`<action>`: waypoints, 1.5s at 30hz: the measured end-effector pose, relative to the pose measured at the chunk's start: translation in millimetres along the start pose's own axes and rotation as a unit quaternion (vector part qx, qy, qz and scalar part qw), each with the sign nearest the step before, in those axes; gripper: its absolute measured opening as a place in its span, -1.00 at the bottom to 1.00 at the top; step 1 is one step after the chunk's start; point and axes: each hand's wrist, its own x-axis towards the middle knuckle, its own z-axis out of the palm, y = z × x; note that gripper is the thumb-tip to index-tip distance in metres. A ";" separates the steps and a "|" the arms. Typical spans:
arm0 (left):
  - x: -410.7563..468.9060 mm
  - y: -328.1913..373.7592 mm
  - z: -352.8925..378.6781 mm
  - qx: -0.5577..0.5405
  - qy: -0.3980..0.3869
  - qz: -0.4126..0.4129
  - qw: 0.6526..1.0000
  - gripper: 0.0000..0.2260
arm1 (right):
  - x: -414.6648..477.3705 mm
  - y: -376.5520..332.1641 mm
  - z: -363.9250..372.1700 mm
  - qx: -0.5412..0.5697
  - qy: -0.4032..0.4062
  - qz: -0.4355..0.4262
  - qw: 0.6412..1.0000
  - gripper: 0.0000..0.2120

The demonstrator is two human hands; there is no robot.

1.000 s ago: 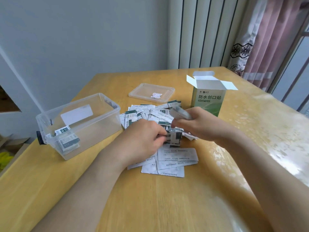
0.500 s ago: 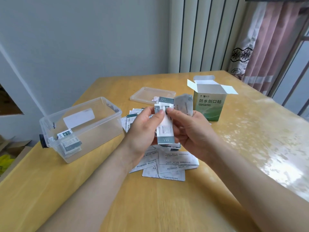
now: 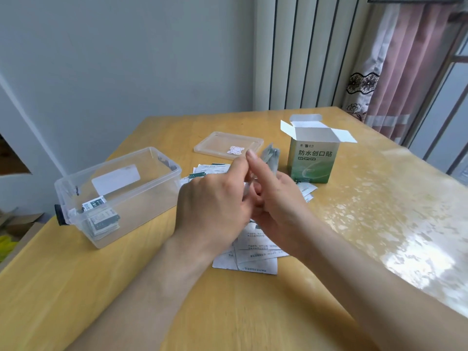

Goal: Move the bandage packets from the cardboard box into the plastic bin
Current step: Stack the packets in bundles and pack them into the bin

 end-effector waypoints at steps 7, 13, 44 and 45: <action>-0.1 5.7 -5.4 -0.168 -0.091 0.052 0.980 -0.66 | 5.5 -5.1 -9.0 0.041 0.079 0.065 0.994 -0.62; -1.8 -5.8 -5.5 -0.192 -0.237 0.024 0.952 0.03 | 5.1 -3.4 -12.1 -0.031 -0.037 0.120 0.992 -0.81; 5.0 -9.8 -16.4 -0.349 -0.235 -0.028 0.907 -0.34 | 7.5 -12.1 -20.3 -0.425 -0.075 -0.050 0.900 -0.88; 5.8 -10.6 -15.8 -0.356 -0.247 -0.031 0.901 -0.36 | 10.7 -13.9 -23.1 -0.458 -0.062 -0.074 0.884 -0.81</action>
